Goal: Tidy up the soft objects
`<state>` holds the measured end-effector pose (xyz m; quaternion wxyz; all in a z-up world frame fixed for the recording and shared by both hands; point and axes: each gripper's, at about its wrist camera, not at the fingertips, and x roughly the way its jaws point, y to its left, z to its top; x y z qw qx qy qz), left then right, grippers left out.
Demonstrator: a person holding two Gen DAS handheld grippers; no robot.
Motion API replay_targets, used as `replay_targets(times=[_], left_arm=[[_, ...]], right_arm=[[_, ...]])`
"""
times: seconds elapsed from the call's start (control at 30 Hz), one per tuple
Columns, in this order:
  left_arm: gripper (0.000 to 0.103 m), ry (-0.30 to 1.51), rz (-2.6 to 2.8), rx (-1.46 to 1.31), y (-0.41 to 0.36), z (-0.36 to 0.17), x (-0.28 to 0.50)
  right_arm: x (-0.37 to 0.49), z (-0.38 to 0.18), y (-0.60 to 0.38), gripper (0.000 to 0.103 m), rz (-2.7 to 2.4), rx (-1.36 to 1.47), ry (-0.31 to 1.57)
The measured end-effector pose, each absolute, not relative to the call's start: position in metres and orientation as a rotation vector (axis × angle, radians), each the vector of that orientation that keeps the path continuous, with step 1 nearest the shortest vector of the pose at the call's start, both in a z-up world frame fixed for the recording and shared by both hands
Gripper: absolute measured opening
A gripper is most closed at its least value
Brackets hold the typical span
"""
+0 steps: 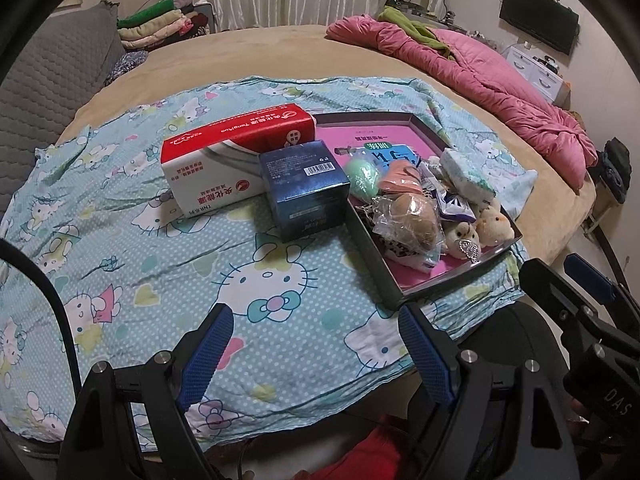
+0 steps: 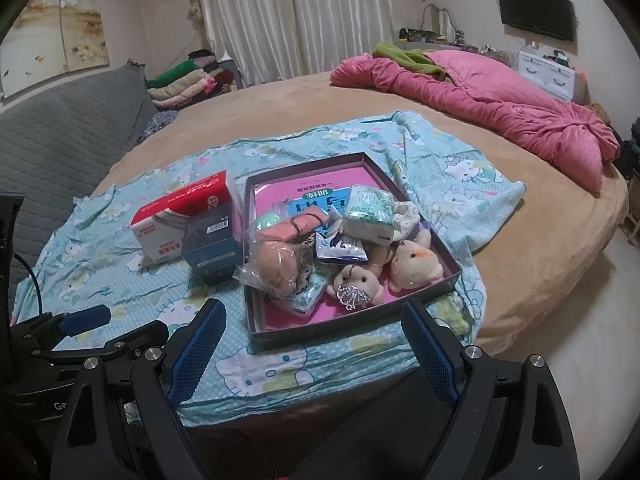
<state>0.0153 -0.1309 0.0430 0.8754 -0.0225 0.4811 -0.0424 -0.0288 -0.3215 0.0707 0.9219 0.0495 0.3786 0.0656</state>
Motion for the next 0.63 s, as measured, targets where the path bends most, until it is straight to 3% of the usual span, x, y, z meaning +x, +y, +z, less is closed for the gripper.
replay_targets(times=[0.63], left_arm=[[0.084,1.017,-0.081,-0.055,-0.1266,0.0340,0.0153]], right_arm=[[-0.0260,0.0662,-0.3200,0.090,0.122,0.094,0.814]])
